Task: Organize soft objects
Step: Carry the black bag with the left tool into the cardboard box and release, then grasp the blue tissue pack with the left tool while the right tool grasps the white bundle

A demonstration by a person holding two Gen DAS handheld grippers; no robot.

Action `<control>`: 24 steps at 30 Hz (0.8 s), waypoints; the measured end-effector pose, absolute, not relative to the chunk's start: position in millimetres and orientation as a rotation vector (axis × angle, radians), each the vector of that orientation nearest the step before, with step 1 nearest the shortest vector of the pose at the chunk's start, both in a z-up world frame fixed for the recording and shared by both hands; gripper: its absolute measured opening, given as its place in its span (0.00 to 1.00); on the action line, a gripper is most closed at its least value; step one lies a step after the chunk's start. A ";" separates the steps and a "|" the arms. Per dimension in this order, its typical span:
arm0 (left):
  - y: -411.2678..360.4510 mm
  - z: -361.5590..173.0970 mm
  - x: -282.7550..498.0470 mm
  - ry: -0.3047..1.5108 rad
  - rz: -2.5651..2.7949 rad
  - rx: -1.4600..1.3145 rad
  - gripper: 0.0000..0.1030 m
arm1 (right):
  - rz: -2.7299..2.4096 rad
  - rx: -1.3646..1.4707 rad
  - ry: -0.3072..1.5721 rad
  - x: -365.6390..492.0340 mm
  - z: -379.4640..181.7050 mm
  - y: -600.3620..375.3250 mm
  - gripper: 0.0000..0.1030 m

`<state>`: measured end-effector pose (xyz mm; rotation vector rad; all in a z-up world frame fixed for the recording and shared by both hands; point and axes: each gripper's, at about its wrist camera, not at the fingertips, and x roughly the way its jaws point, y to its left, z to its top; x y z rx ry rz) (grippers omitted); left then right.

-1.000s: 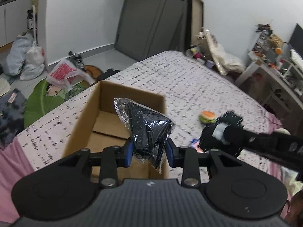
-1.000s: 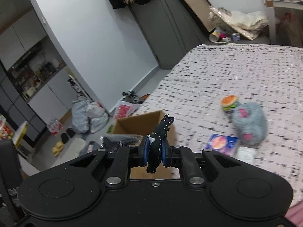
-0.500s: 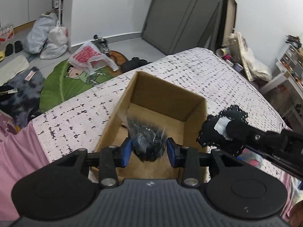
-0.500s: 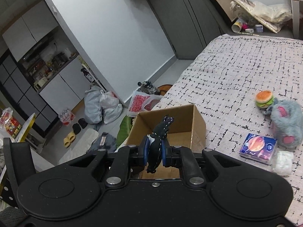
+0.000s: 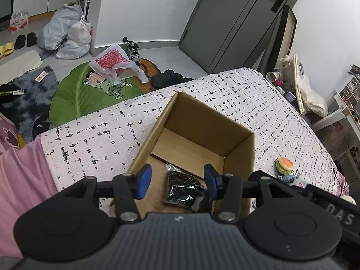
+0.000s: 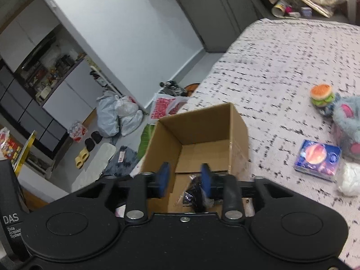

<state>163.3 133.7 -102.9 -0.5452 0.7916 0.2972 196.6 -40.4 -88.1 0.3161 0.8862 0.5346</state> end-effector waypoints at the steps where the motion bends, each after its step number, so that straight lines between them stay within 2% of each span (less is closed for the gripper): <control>1: 133.4 -103.0 163.2 0.791 0.297 -0.552 0.51 | 0.522 0.307 0.880 194.3 -85.5 -43.2 0.58; 3: 132.2 -103.9 163.4 0.795 0.300 -0.559 0.57 | 0.510 0.287 0.871 191.4 -81.9 -48.3 0.68; 7: 123.6 -104.9 165.4 0.805 0.297 -0.545 0.70 | 0.480 0.247 0.868 187.0 -75.0 -63.5 0.82; 12: 106.8 -103.5 165.5 0.810 0.256 -0.493 0.73 | 0.426 0.201 0.865 181.0 -70.4 -88.9 0.88; 22: 74.0 -101.7 167.1 0.823 0.124 -0.436 0.77 | 0.393 0.155 0.886 168.3 -61.8 -133.6 0.94; 24: 71.3 -100.7 166.5 0.826 0.121 -0.442 0.78 | 0.380 0.160 0.885 167.2 -58.6 -143.9 0.99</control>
